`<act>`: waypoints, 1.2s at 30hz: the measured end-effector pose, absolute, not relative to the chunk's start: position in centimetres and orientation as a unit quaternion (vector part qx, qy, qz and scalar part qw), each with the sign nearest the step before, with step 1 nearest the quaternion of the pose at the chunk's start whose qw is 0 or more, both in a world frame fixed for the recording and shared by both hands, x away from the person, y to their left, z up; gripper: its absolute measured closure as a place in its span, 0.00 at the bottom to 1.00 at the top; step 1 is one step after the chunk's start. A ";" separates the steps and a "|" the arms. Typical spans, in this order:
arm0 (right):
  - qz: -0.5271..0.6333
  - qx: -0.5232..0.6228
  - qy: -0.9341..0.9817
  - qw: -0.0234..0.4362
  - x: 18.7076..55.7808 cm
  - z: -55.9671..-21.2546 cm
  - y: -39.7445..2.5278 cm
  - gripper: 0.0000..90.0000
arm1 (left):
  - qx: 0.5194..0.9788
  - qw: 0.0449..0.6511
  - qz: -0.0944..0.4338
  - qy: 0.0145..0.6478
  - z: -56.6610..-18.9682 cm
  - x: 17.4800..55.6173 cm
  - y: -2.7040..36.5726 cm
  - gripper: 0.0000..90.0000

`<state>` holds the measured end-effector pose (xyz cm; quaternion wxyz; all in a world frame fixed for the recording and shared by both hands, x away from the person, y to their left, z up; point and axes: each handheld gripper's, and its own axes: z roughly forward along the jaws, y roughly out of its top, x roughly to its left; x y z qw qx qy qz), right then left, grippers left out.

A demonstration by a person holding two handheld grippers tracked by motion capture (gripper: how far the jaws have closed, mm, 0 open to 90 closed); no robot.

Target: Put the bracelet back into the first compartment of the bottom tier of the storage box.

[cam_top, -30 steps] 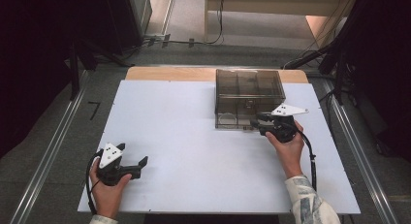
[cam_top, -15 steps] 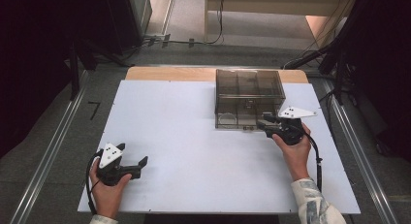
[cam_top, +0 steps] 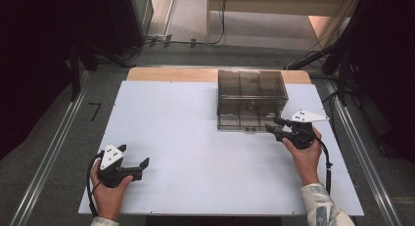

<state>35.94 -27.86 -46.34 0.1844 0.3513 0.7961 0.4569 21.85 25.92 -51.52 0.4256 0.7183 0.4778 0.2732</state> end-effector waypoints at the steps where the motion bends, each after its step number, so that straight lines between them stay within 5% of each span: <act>1: 0.458 0.352 0.795 0.185 35.9 -46.4 -28.1 0.54 | 0.718 0.426 0.273 0.478 -51.5 21.9 25.9 0.05; 36: 0.450 0.379 0.785 0.194 34.3 -47.5 -32.7 0.48 | 0.718 0.423 0.275 0.479 -51.5 21.8 25.9 0.05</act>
